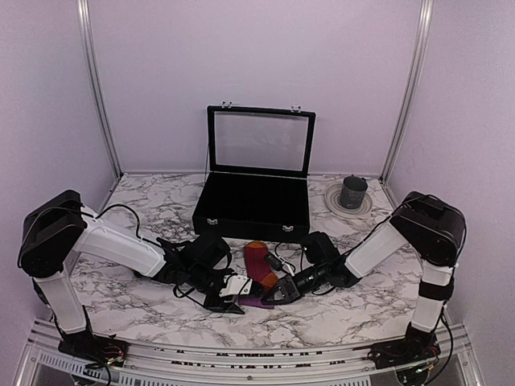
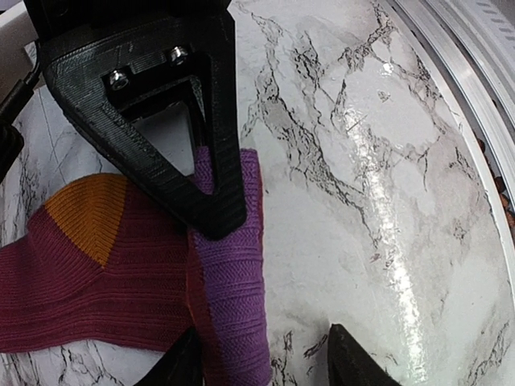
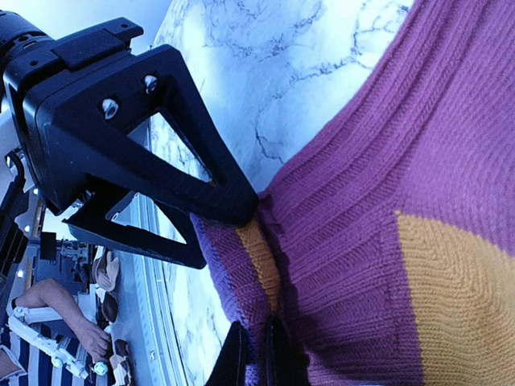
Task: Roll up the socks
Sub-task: Roll the sock at the center of the board.
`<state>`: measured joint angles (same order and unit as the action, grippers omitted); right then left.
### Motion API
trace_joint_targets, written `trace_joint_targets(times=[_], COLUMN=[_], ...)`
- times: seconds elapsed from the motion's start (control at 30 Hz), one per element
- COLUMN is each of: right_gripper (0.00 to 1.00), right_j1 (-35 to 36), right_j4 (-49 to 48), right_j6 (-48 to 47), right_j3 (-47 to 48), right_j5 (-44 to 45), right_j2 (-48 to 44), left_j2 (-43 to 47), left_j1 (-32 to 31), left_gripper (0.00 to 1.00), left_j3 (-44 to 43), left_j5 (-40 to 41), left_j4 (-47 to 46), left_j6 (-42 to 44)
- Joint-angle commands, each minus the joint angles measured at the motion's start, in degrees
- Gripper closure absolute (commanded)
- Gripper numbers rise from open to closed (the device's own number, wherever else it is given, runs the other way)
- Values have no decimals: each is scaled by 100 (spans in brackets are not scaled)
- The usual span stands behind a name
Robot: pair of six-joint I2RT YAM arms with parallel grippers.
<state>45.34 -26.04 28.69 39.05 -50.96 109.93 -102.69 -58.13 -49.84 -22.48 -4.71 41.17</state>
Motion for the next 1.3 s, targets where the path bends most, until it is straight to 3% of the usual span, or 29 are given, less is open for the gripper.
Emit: trace_joint_targets(times=[0.0, 0.17, 0.33, 0.43, 0.57, 0.73, 0.83, 1.07, 1.2, 1.23, 1.27], right_gripper=[98, 99, 99, 99, 99, 96, 84, 65, 59, 55, 33], right_j1=[-14, -15, -10, -8, -8, -8, 12, 74, 124, 215, 374], right_j4=[948, 965, 969, 969, 995, 893, 856, 686, 799, 871, 951], right_j6=[1, -10, -19, -21, -46, -39, -167, -771, -1174, -1285, -1401], right_j3=[-196, -207, -215, -215, -214, -255, -366, -1011, -1385, -1451, -1510], right_j5=[428, 429, 437, 433, 431, 445, 672, 1747, 2791, 3120, 3492], right_j2=[425, 382, 347, 320, 288, 177, -82, -1533, -2638, -2951, -3264], left_j2=[-19, -246, -252, -199, -74, -381, -623, -1087, -1329, -1392, -1467], left_j1=[-28, -27, -32, -33, -28, -23, 40, 496, 617, 623, 631], left_gripper=[53, 63, 55, 55, 65, 85, 100, 100, 100, 100, 100], left_j3=[-207, -284, -343, -333, -171, -409, -666, -1449, -1747, -1836, -1927], left_j5=[-220, -186, -204, -226, -244, -373, -504, -1381, -1649, -1673, -1713], left_j4=[90, -89, -91, -117, -358, 33, 393, 1840, 2362, 2495, 2708], left_j6=[-102, -246, -360, -410, -469, -578, -799, -1467, -1659, -1686, -1698])
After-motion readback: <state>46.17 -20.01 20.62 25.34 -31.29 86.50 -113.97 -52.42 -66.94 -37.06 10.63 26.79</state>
